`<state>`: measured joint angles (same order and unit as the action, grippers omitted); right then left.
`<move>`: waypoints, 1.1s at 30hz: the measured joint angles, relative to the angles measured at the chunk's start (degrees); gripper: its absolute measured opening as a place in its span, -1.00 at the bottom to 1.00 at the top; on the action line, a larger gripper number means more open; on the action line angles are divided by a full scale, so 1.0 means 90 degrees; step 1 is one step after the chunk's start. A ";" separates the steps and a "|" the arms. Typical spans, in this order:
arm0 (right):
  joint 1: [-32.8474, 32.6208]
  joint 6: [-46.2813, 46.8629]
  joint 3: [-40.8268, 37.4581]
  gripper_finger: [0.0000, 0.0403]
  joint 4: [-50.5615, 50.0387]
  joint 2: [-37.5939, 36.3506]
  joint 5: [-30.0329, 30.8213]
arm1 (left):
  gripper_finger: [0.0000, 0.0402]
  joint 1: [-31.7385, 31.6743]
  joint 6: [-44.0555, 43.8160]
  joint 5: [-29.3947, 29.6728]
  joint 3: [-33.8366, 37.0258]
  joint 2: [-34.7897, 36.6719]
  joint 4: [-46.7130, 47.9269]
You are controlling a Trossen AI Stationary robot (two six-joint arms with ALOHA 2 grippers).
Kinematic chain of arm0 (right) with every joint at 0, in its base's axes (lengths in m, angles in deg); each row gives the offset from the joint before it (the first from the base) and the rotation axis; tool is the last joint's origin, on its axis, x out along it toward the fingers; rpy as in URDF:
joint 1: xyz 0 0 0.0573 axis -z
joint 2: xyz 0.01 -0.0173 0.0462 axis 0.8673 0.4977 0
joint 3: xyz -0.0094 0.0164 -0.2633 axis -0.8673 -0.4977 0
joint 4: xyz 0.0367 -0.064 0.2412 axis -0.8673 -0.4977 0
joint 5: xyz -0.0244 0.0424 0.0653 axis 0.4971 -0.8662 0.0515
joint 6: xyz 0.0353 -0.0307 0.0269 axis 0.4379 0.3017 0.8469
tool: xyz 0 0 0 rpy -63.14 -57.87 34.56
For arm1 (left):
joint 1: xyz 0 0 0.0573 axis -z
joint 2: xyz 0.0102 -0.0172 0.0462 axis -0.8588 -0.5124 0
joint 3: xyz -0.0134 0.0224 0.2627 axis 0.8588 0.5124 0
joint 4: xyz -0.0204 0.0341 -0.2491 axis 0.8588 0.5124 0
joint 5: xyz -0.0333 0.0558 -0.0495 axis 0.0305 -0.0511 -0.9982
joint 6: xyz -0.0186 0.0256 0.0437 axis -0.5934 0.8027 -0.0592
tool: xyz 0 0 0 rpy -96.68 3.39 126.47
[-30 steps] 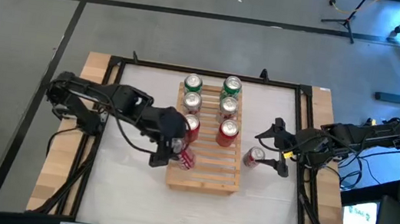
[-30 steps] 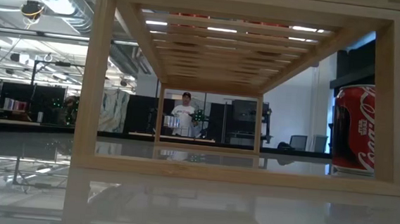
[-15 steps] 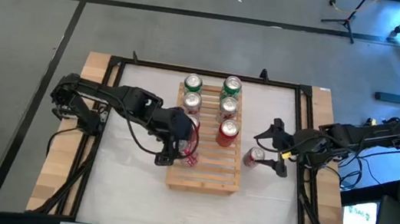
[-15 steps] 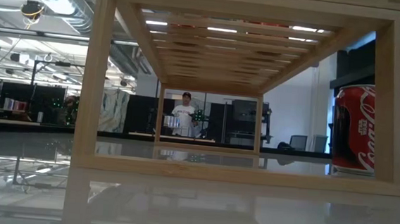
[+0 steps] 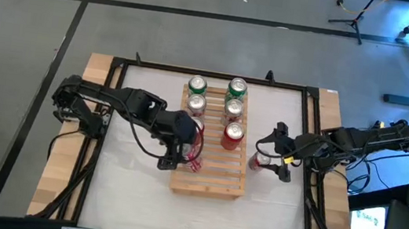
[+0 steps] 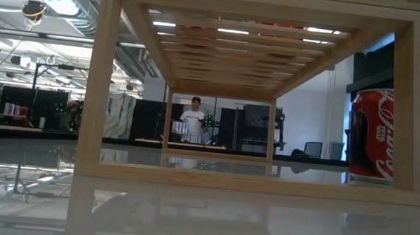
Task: Place canned beverage on shelf
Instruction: Put the left white and red soda can on the shelf
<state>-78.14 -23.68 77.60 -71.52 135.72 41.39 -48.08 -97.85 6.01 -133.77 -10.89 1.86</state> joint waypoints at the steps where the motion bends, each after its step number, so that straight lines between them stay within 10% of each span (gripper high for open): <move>1: -0.0001 -0.0002 0.0000 0.89 -0.0002 0.0000 0.0000 | 0.43 0.0000 0.0000 -0.0003 0.0000 0.0000 0.0034; 33: -0.0001 -0.0005 0.0000 0.89 -0.0007 -0.0002 -0.0002 | 0.60 0.0007 0.0036 0.0283 -0.0002 0.0015 0.0173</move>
<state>-78.15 -23.73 77.60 -71.58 135.70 41.37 -48.02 -97.53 8.56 -133.79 -10.76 3.42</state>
